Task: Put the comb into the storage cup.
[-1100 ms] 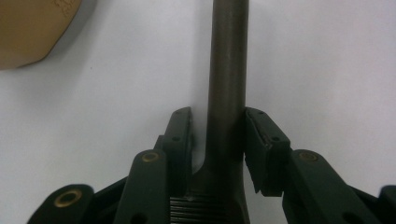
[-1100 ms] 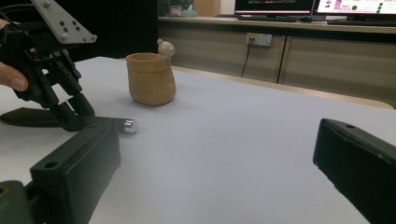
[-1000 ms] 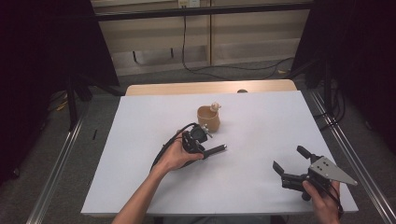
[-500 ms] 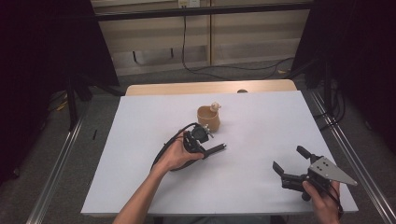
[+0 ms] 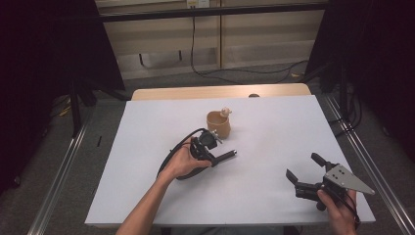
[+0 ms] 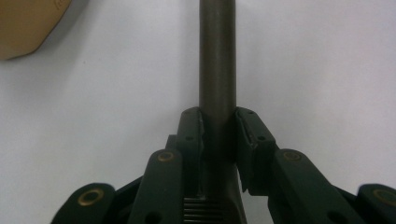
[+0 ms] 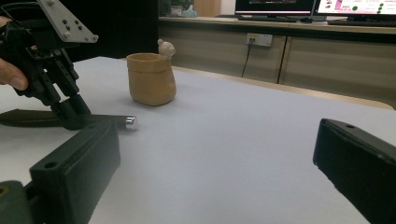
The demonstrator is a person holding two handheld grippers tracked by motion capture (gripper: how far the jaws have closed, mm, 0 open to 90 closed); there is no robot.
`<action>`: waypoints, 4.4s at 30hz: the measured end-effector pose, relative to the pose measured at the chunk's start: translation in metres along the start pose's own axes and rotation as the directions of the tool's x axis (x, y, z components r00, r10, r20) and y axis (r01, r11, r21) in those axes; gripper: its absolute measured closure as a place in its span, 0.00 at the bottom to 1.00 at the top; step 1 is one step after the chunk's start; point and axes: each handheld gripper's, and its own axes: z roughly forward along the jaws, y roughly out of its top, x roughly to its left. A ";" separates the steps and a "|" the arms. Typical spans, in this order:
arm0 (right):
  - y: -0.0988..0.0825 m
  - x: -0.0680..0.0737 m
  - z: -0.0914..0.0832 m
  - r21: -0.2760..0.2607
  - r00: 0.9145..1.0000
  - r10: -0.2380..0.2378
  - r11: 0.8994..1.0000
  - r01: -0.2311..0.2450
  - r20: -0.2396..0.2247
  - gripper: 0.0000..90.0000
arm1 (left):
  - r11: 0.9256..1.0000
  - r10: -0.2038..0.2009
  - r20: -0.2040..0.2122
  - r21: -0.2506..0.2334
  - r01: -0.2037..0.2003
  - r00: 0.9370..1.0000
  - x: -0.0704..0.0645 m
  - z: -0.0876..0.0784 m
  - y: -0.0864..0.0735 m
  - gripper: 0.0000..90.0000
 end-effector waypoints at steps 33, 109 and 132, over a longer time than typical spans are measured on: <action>0.000 0.000 0.004 0.029 1.000 0.004 1.000 -0.004 0.006 0.01 | 0.979 -0.049 -0.028 -0.201 0.043 0.998 -0.004 -0.051 -0.017 0.81; 0.036 0.078 0.090 0.358 0.778 -0.143 0.827 0.433 -0.612 0.10 | 0.980 0.188 0.078 0.053 -0.192 0.979 -0.059 -0.036 0.008 0.81; 0.045 0.086 0.106 0.318 0.697 -0.249 0.753 0.576 -0.673 0.39 | 0.970 0.207 0.136 0.098 -0.221 0.969 -0.065 -0.033 0.020 0.81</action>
